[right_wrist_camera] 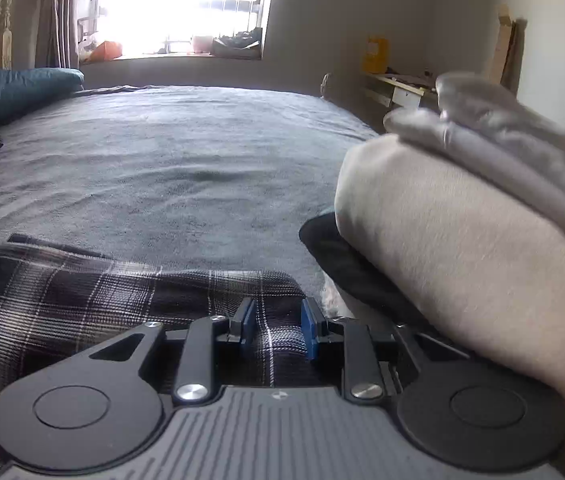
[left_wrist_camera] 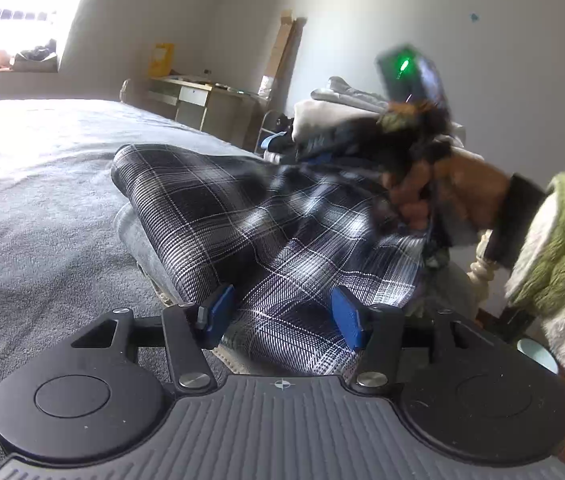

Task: Fold clothes
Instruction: 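Open both grippers and pull them back from the shirt on the stack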

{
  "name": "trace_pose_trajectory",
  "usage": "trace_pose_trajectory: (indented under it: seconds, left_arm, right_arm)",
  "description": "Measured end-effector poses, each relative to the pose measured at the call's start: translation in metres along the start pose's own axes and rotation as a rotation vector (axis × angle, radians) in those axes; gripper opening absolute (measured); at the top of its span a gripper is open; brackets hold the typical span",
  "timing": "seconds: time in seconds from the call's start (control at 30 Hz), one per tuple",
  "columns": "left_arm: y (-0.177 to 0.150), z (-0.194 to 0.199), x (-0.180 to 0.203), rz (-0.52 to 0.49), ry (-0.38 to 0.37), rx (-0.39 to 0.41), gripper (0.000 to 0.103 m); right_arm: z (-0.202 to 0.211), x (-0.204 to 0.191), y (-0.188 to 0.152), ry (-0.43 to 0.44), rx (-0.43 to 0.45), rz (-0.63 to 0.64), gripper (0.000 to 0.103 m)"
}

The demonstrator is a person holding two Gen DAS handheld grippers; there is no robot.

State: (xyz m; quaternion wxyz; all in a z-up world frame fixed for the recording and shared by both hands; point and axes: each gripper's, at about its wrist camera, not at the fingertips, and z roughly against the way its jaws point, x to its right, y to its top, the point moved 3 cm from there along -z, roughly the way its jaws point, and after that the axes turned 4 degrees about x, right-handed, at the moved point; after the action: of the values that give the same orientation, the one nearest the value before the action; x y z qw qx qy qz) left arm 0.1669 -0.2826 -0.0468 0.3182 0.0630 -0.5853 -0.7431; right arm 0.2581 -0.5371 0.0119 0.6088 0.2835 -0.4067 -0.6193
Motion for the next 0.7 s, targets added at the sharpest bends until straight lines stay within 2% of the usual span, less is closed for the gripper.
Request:
trace_pose_trajectory:
  seconds: [0.07, 0.17, 0.23, 0.27, 0.43, 0.47, 0.53, 0.63, 0.7]
  left_arm:
    - [0.000, 0.000, -0.002, 0.011, -0.005, 0.001, 0.054]
    - [0.001, 0.002, -0.002, 0.011, -0.013, 0.007, 0.054]
    - [0.006, 0.004, 0.001, -0.001, -0.026, 0.001, 0.056]
    - [0.008, 0.006, 0.001, -0.008, -0.033, -0.003, 0.059]
    - [0.016, 0.016, 0.002, -0.042, -0.054, 0.026, 0.059]
    - [0.019, 0.018, 0.004, -0.051, -0.057, 0.037, 0.059]
    - [0.024, 0.019, 0.013, -0.076, -0.079, 0.065, 0.060]
    - [0.025, 0.007, 0.030, -0.102, -0.140, 0.020, 0.061]
    - [0.018, 0.002, 0.044, -0.167, -0.156, -0.036, 0.061]
  right_arm:
    - [0.011, -0.005, 0.010, 0.003, 0.045, 0.018, 0.026]
    - [-0.014, -0.002, -0.010, -0.055, -0.043, 0.047, 0.026]
    - [-0.016, -0.002, -0.022, -0.091, -0.037, 0.086, 0.026]
    - [0.001, -0.002, -0.018, -0.088, 0.000, 0.092, 0.026]
    - [0.110, -0.001, -0.012, -0.038, 0.190, 0.078, 0.026]
    - [0.124, 0.001, -0.018, -0.003, 0.191, 0.051, 0.026]
    - [0.135, 0.002, -0.045, 0.065, 0.140, 0.005, 0.026]
    - [0.127, 0.008, -0.104, 0.029, 0.045, -0.006, 0.026]
    - [0.140, 0.019, -0.120, 0.022, 0.036, -0.082, 0.027]
